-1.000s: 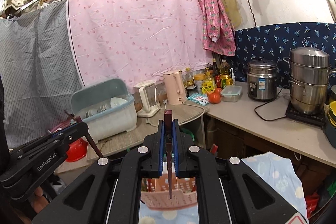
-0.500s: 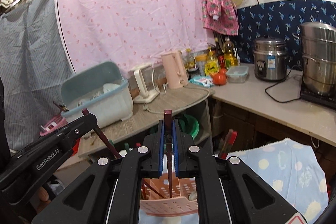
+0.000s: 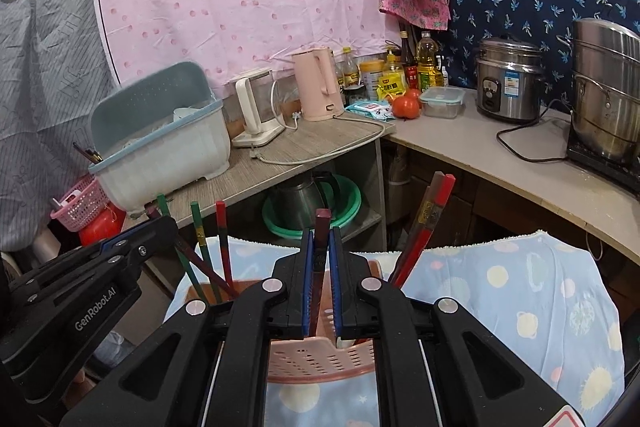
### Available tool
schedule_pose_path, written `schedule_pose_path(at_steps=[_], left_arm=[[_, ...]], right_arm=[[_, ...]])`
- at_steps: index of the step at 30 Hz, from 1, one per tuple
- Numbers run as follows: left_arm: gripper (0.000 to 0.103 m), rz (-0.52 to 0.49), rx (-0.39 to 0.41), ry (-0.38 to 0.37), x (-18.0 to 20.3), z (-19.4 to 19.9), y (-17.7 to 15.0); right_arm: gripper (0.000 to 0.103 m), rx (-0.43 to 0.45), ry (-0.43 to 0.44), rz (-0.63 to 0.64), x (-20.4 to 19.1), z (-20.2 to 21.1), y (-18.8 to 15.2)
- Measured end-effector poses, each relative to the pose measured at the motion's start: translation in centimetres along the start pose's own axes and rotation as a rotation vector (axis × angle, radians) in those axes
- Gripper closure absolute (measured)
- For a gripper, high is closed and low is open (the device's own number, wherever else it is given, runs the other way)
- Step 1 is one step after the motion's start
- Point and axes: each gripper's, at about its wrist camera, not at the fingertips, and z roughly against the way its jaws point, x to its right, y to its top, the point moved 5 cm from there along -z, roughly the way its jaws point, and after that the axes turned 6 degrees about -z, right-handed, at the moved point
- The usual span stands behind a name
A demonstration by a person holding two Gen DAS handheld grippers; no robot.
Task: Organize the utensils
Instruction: 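Lower the dark red chopsticks into the caddy and open both tools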
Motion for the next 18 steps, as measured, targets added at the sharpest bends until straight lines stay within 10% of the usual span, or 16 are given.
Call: schedule_pose_path(at_steps=[14,18], left_arm=[[0.092,-0.013,-0.008,0.031,0.6,1.4,-0.9],[0.078,-0.008,-0.018,0.045,0.8,2.3,-0.9]], right_arm=[[0.09,0.003,-0.014,-0.026,0.2,2.4,-0.5],[0.087,-0.001,-0.013,-0.042,0.4,3.6,-0.4]])
